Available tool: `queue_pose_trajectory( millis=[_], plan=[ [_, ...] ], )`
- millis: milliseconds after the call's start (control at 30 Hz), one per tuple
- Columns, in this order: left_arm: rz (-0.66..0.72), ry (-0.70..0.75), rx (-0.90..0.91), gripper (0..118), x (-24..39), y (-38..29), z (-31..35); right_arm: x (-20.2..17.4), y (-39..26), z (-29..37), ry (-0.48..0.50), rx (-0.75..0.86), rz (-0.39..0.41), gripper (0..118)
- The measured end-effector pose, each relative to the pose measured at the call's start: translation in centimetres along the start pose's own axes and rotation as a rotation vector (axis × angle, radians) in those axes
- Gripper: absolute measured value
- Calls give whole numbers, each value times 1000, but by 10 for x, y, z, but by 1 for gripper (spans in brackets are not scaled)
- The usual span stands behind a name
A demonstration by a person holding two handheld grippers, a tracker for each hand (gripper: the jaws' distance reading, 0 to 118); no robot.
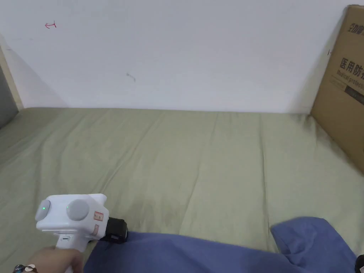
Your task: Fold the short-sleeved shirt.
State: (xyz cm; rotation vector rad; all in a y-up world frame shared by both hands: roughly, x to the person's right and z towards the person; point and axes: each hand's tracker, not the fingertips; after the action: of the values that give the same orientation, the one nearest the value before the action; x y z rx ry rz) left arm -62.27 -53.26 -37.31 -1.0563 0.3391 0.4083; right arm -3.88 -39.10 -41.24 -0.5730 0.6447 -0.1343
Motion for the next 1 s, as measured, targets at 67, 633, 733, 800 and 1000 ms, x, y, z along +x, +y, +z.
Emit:
queue_pose_trajectory(
  millis=[67,633,733,800,1000],
  plan=[
    [71,-15,6,97,-4,3,-5,2,-4,-2,4,-13,-7,1],
    [-96,-61,352,2,40,-35,141,88,66,-97,37,-256,-173,31],
    [-157,-59,339,2,50,-46,160,118,77,-156,-68,-415,-193,118],
    [-174,-66,325,2,55,-49,166,134,76,-187,-74,-497,-191,118],
    [-143,-76,280,2,55,-52,168,164,42,-244,-261,-736,-86,117]
  ],
)
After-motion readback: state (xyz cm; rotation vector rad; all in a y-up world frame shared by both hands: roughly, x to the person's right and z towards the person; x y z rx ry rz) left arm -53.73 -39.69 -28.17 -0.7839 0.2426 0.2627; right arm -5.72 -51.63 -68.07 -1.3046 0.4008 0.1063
